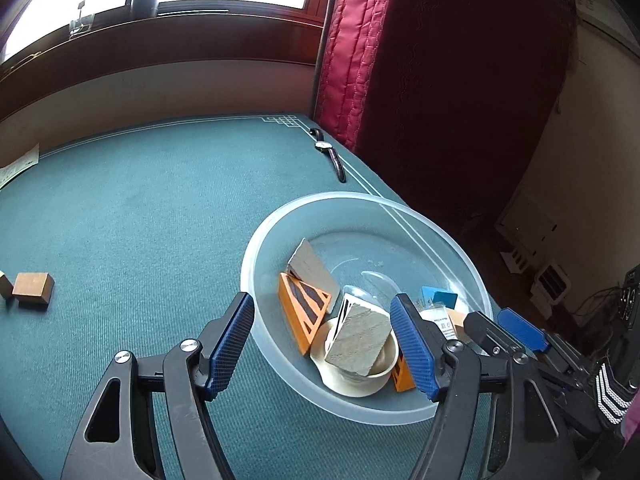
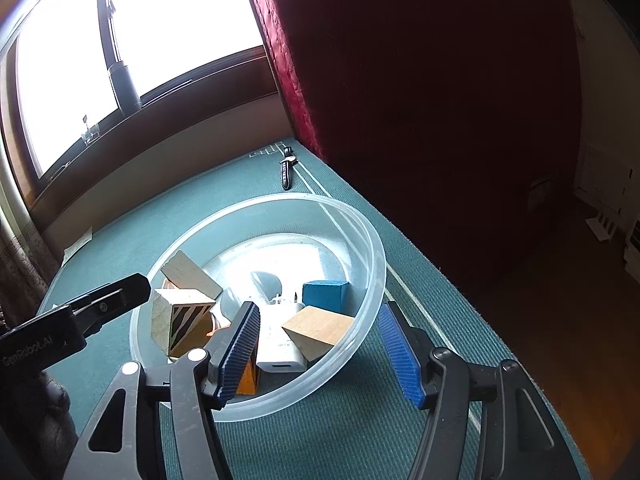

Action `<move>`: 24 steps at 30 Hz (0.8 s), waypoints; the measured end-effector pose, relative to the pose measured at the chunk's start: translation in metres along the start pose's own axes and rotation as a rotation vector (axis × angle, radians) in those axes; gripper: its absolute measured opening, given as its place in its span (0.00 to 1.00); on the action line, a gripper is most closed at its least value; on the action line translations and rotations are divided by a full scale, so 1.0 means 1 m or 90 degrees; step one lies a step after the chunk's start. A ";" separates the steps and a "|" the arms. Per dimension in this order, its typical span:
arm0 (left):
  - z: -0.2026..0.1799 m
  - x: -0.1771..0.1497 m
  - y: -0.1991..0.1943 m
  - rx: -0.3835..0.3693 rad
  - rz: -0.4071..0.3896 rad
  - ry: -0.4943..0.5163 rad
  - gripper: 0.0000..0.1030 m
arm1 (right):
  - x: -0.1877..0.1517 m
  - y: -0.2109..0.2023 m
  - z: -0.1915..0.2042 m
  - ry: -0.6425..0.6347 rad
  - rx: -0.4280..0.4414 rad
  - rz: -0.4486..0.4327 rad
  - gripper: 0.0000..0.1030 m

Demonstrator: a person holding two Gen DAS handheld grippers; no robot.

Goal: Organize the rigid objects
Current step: 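Lower the pale wooden block into the bowl and open the left tool, then move both tools back toward the remaining wooden blocks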

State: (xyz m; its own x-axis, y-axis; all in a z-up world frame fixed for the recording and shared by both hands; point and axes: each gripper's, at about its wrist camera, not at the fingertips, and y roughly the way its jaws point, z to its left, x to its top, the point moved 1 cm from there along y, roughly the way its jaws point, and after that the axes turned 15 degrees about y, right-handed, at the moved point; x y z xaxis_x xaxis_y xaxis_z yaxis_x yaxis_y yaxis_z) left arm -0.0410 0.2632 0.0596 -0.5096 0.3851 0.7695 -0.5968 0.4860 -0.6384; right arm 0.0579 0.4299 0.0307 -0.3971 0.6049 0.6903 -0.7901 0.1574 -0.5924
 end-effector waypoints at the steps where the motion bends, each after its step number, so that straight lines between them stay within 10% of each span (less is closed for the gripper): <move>1: 0.001 -0.001 -0.001 0.003 0.000 -0.002 0.69 | 0.000 0.000 0.000 -0.001 0.000 0.000 0.64; 14: 0.010 -0.018 -0.008 0.037 0.011 -0.005 0.71 | -0.003 -0.003 0.004 -0.009 0.000 -0.004 0.66; 24: 0.026 -0.030 -0.013 0.076 0.029 -0.013 0.83 | -0.007 -0.010 0.009 -0.004 -0.001 -0.032 0.94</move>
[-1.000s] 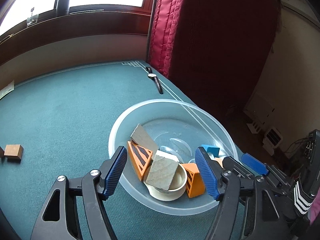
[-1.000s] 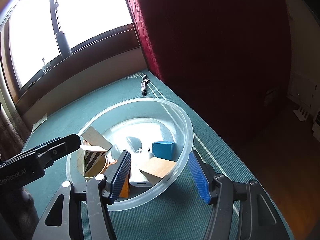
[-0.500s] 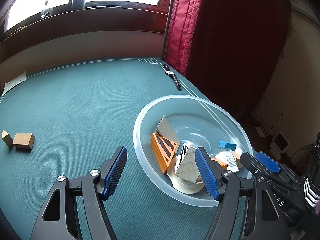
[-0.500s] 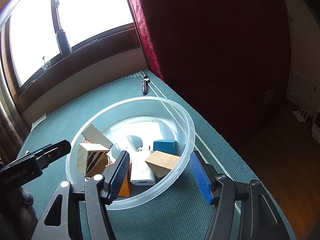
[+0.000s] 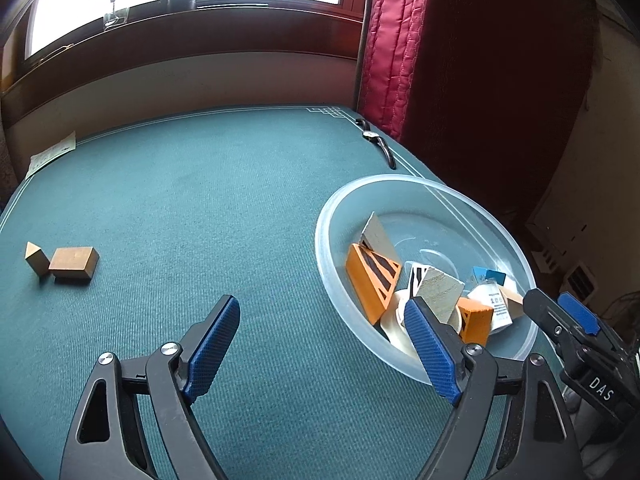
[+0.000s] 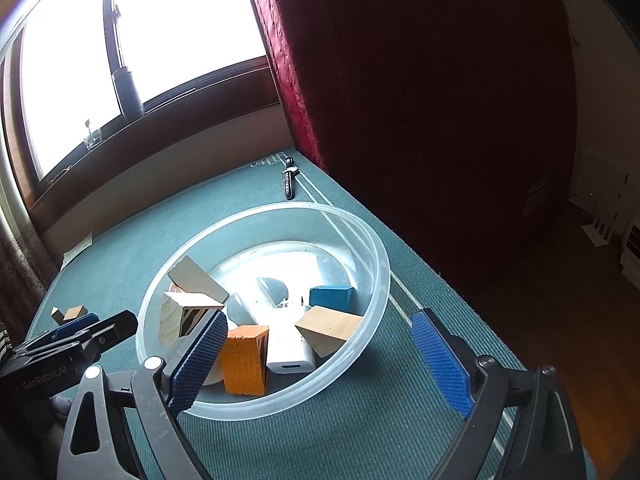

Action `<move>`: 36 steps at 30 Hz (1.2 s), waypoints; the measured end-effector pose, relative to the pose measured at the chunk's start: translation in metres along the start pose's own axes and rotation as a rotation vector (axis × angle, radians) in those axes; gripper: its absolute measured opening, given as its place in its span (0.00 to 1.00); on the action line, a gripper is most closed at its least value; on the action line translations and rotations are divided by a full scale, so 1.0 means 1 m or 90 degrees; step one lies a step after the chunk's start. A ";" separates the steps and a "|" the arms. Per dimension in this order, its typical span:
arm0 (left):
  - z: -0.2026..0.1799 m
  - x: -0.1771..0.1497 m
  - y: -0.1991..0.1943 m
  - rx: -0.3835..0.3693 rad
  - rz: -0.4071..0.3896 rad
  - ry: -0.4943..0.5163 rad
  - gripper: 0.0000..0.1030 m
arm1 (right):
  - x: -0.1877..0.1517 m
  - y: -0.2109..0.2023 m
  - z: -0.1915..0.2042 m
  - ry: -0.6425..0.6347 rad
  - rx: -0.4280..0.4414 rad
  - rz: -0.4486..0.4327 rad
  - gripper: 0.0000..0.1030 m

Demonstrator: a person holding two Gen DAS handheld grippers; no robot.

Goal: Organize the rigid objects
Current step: 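Move both tools back toward the remaining wooden blocks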

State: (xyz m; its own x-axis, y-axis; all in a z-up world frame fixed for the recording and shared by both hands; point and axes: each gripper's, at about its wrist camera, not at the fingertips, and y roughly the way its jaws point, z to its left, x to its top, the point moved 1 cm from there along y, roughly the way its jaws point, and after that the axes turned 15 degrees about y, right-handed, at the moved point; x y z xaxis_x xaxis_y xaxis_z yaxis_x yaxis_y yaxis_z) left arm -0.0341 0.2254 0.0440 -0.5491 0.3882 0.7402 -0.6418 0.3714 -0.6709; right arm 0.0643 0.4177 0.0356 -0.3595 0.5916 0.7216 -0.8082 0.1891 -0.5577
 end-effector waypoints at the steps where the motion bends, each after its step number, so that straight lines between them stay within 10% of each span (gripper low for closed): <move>1: 0.003 -0.001 0.000 0.005 0.002 -0.003 0.83 | -0.001 0.000 0.001 -0.002 0.000 -0.001 0.94; 36: 0.139 -0.052 -0.035 0.142 0.028 -0.127 0.83 | -0.033 -0.018 0.086 -0.085 0.072 -0.016 0.97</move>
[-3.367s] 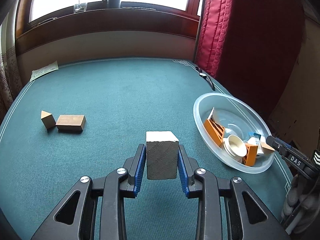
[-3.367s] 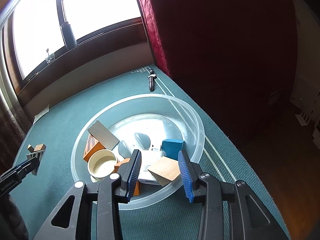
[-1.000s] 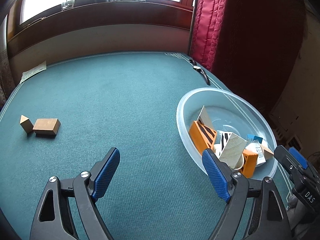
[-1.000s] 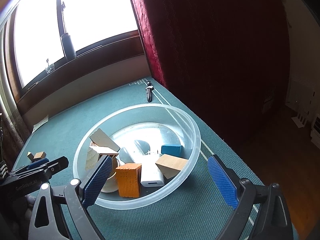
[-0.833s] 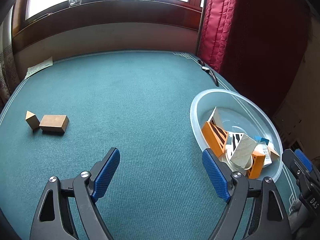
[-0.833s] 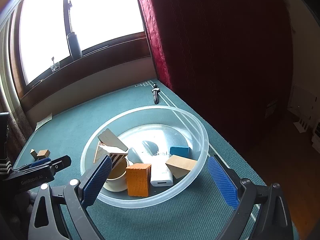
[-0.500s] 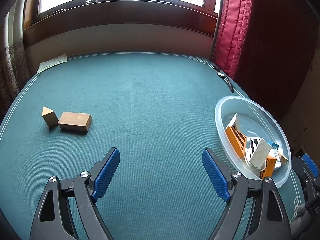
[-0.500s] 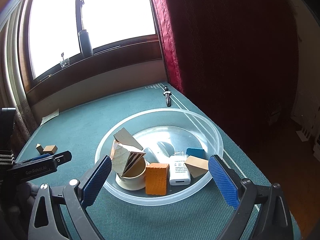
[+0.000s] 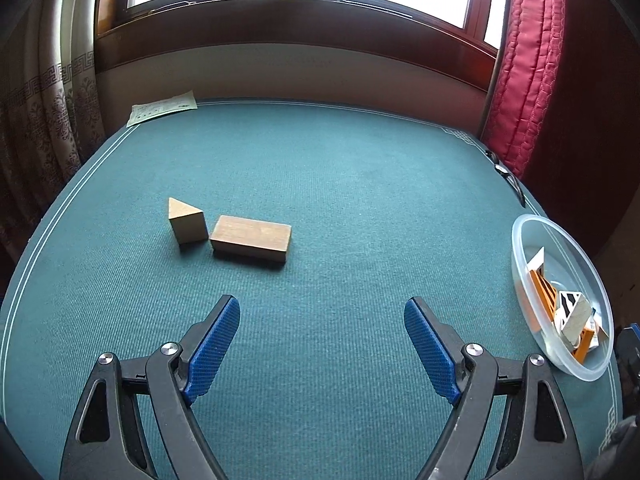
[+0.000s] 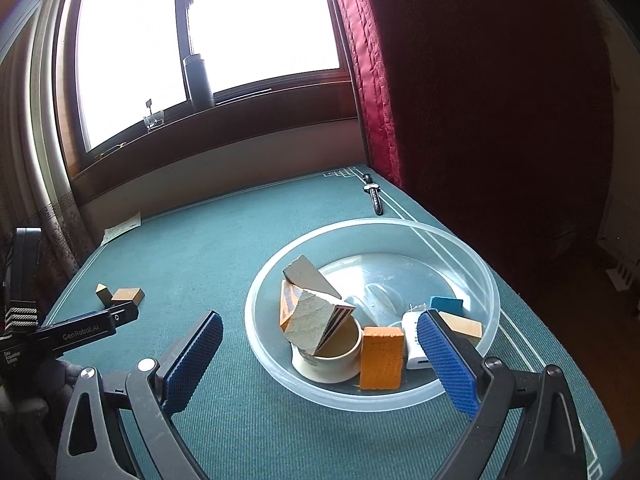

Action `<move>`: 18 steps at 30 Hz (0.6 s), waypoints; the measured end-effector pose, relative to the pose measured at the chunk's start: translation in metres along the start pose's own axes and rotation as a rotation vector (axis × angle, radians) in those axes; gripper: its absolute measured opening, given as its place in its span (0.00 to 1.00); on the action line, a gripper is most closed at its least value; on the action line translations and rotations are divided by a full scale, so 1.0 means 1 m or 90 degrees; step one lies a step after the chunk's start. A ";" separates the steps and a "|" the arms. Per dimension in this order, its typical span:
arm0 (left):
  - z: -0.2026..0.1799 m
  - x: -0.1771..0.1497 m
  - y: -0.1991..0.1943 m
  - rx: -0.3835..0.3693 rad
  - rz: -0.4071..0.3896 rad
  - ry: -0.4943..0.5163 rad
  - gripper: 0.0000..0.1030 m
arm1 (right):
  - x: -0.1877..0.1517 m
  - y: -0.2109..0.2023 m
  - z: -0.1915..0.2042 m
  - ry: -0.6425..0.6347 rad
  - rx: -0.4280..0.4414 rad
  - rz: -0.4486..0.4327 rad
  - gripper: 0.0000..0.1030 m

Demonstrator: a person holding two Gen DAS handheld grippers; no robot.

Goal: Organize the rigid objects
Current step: 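Move both tools back toward the remaining wooden blocks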

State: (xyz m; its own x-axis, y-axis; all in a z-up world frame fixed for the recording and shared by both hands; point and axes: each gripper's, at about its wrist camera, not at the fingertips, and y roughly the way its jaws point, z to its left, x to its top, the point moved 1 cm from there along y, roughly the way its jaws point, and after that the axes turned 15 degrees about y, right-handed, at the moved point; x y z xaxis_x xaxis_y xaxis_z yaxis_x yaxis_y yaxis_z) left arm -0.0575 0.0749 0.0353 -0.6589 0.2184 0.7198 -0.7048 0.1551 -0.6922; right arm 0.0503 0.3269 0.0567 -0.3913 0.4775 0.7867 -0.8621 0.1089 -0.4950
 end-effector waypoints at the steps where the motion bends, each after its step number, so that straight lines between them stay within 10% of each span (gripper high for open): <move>1: 0.004 -0.001 0.000 0.005 0.002 -0.004 0.83 | -0.001 0.001 0.003 -0.001 0.002 0.003 0.97; 18: 0.074 -0.005 -0.007 0.065 -0.013 -0.062 0.83 | -0.029 0.013 0.058 -0.044 0.071 0.055 0.97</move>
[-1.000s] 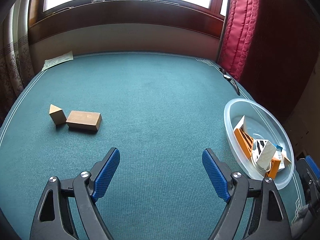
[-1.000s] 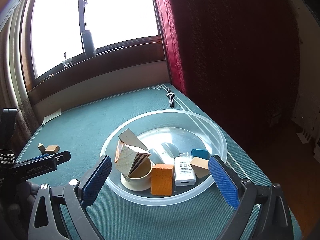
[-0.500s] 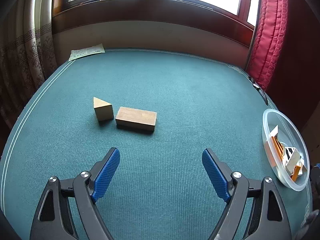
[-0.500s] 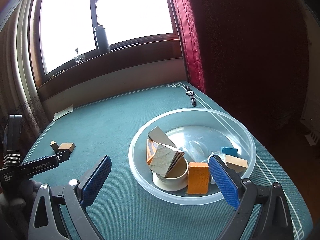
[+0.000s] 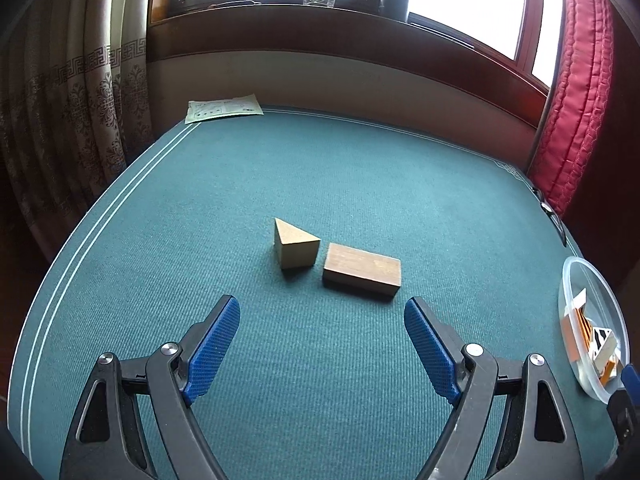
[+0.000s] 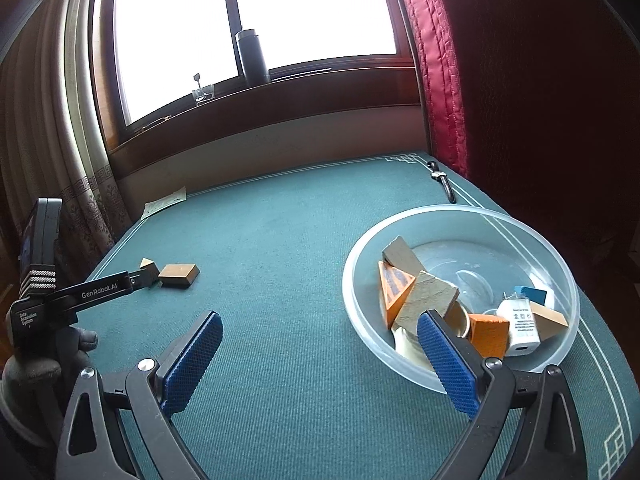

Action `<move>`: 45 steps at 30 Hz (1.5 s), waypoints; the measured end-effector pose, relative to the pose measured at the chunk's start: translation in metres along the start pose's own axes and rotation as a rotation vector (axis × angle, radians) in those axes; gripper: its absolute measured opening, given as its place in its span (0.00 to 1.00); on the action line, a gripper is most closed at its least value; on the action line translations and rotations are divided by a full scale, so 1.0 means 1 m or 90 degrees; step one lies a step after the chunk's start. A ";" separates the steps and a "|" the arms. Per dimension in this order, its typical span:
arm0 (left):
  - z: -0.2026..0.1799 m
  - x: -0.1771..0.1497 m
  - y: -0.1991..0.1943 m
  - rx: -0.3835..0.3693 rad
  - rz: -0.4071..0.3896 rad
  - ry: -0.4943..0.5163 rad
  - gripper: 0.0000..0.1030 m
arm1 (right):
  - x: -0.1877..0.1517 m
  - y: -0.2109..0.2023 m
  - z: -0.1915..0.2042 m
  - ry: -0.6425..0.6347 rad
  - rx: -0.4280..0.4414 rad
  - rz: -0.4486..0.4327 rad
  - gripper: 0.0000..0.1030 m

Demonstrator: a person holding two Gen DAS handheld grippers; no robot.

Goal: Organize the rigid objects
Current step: 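Move both tools back toward the remaining wooden blocks, then approach the triangular block with the left tool while the right tool grasps the wooden brick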

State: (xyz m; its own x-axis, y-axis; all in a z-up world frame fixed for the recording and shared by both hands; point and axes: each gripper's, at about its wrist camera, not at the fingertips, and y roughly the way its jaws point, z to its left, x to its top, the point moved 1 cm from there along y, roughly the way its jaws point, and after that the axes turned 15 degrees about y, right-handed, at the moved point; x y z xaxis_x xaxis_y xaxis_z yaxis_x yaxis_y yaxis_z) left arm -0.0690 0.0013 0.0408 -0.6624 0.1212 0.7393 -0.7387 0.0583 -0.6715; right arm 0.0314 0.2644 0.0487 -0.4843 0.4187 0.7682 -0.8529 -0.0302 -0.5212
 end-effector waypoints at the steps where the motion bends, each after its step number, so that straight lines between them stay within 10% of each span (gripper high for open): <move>1: 0.004 0.000 0.001 0.007 0.001 -0.001 0.83 | -0.002 0.001 0.003 -0.004 0.005 0.004 0.97; 24: 0.027 0.027 0.064 0.050 0.038 0.041 0.83 | -0.025 0.024 0.027 -0.029 0.026 0.077 0.97; 34: 0.037 0.028 0.073 -0.043 0.036 0.017 0.36 | -0.031 0.033 0.043 -0.050 0.028 0.103 0.97; 45: 0.047 0.024 0.055 -0.043 -0.004 -0.007 0.34 | -0.024 0.061 0.071 -0.068 0.048 0.142 0.97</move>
State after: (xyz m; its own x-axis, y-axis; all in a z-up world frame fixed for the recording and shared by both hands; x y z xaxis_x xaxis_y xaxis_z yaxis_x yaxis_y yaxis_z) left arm -0.1312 -0.0387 0.0238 -0.6592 0.1091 0.7440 -0.7334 0.1254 -0.6681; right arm -0.0228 0.1883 0.0254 -0.6766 0.2963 0.6741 -0.7327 -0.1798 -0.6563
